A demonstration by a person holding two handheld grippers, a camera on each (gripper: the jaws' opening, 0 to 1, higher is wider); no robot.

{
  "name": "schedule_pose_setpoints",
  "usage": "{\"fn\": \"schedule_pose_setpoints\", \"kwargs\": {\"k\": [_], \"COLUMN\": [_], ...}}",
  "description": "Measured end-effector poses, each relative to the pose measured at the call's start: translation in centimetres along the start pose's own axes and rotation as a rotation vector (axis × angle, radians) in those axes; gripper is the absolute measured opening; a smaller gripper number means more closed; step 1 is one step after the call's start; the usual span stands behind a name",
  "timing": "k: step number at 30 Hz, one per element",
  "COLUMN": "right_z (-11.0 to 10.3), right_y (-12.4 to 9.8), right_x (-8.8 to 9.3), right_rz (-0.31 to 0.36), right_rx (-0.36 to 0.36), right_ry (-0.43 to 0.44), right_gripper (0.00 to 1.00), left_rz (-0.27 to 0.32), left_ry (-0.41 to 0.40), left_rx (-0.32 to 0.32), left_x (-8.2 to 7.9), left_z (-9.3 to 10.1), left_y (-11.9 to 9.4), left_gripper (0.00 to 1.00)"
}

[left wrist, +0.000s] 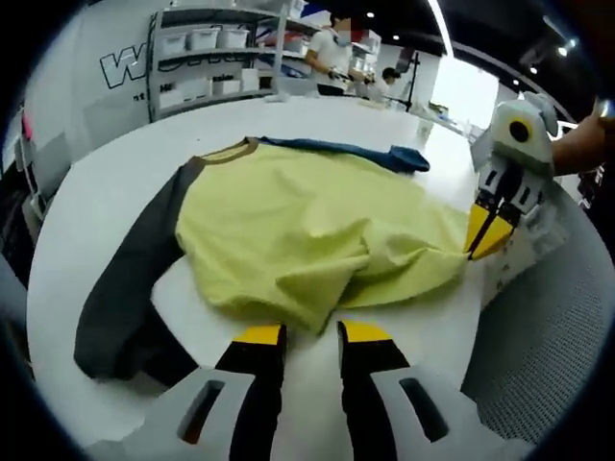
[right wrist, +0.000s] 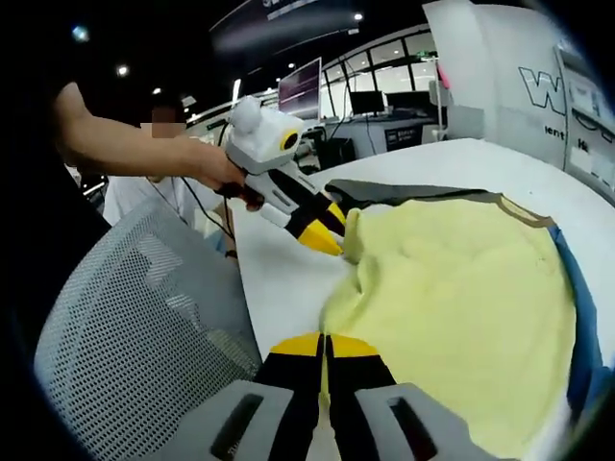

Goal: Fold the garment on the visible template until the final outline fits inside the template.

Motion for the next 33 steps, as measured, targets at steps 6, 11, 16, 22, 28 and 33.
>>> {"fn": "schedule_pose_setpoints", "kwargs": {"k": [6, 11, 16, 22, 28, 33], "right_z": [0.1, 0.2, 0.4, 0.6, 0.7, 0.2], "right_y": [-0.2, -0.4, -0.5, -0.7, -0.7, -0.4], "right_x": [-0.2, -0.3, -0.3, -0.3, -0.3, 0.1], "right_rz": [0.009, 0.024, 0.034, 0.028, 0.022, 0.0], "right_rx": [0.005, 0.013, 0.021, 0.031, 0.034, 0.013], "right_ry": [0.007, 0.017, 0.028, 0.017, -0.002, -0.029], "right_gripper": [0.0, 0.0, 0.0, 0.0, 0.0, 0.0], "left_rz": [-0.055, -0.082, -0.072, -0.099, -0.075, -0.074], "left_ry": [0.07, 0.113, 0.113, 0.069, -0.03, -0.065], "left_rx": [0.002, 0.013, 0.008, 0.019, 0.013, 0.003], "left_x": [0.4, 0.7, 0.4, 0.2, 0.0, 0.1], "left_z": [-0.2, 0.3, 0.2, 0.4, 0.3, 0.3], "left_y": [0.6, 0.9, 1.0, -0.1, -2.3, -3.8], "left_gripper": [0.2, 0.2, 0.07, 0.05, 0.05, 0.05]}}
Point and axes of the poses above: the point that each gripper's makers call its tool centre point, and the gripper's own axes: y roughly forward along the fingers, z roughly to its right, x roughly out of its underside, the point moved 6 cm from there along -y, roughly backward along the fingers, and after that the axes turned 11 degrees about z, right-handed, at the moved point
